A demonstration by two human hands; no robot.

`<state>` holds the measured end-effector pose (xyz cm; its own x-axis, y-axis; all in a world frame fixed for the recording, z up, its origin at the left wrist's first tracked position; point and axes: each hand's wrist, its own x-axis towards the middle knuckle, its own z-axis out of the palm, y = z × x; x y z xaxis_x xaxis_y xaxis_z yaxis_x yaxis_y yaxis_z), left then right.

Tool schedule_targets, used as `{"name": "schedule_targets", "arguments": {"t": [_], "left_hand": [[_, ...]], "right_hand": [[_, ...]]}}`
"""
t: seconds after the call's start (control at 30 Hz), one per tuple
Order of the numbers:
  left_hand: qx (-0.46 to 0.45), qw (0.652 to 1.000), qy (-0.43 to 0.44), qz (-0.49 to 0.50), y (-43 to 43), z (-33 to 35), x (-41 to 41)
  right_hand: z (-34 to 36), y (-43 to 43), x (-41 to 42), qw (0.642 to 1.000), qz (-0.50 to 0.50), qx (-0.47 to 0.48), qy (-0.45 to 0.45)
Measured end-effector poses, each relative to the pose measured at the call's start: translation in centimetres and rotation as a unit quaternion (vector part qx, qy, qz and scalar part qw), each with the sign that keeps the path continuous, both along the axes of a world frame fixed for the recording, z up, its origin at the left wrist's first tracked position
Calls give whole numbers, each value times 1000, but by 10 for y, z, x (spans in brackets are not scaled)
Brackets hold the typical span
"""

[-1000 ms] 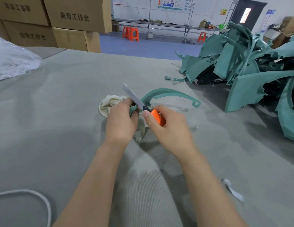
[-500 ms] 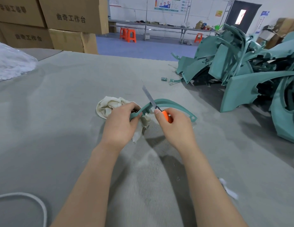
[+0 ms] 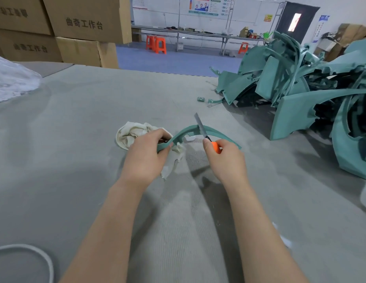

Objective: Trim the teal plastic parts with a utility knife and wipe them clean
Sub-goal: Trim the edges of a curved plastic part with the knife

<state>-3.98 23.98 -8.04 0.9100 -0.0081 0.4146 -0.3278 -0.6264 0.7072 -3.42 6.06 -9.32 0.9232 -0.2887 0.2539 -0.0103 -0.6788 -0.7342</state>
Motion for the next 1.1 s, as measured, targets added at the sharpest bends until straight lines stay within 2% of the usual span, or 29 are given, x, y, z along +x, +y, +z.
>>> {"name": "schedule_targets", "arguments": {"t": [0.17,0.33,0.53,1.1], "left_hand": [[-3,1000,1,0,0,0,-1],[5,1000,2,10,-1,0,1],[9,1000,-2,11,-1,0,1],[21,1000,3,18,-5,1,0]], "right_hand": [[0,-12,2,998,-27,5,51],[10,4,-8,998,51,44,-21],[13,20,-15,993,103,15,-48],[10,16,-12,996,81,25,-13]]}}
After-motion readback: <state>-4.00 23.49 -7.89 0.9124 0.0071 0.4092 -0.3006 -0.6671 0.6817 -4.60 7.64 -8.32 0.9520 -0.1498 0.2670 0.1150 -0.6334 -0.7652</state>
